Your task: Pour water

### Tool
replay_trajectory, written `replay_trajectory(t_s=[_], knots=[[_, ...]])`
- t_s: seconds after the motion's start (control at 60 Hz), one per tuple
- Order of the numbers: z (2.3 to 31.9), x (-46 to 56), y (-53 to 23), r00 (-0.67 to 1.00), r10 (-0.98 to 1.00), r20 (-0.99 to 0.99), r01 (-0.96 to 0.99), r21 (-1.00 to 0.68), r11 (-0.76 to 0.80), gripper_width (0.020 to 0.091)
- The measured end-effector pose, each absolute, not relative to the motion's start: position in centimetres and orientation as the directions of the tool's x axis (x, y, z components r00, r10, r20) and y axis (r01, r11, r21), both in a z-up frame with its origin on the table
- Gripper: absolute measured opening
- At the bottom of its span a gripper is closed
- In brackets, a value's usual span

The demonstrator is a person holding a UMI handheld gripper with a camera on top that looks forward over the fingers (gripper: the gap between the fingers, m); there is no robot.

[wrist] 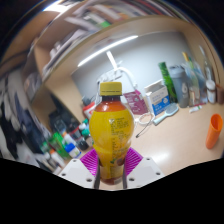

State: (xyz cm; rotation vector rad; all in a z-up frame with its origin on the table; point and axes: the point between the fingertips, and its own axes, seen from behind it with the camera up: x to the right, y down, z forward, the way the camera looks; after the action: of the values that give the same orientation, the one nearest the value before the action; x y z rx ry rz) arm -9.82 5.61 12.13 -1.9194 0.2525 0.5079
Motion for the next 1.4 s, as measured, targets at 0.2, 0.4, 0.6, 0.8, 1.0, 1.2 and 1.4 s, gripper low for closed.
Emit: replay_trajectory(t_s=[0.2, 0.4, 0.6, 0.8, 1.0, 1.2, 1.4], knots=[[17.3, 0.4, 5.1, 0.401, -0.108, -0.91, -0.878, -0.348, -0.329, 0.0307], [19.0, 5.9, 4.0, -0.35, -0.139, -0.926, -0.889, 0.375, -0.263, 0.0308], [21.0, 9.2, 3.8, -0.674, -0.074, -0.735, -0.709, 0.672, -0.216, 0.0306], [21.2, 10.4, 3.4, -0.736, -0.055, -0.674, -0.654, 0.73, -0.198, 0.0308], [22.2, 9.8, 2.5, -0.488, -0.073, -0.87, -0.828, 0.487, -0.278, 0.0306], [29.3, 17.9, 2.0, 0.605, 0.097, -0.79, -0.769, -0.612, -0.184, 0.0311], [34.4, 37.6, 0.2, 0.954, -0.219, -0.205, -0.183, -0.976, 0.12, 0.0396]])
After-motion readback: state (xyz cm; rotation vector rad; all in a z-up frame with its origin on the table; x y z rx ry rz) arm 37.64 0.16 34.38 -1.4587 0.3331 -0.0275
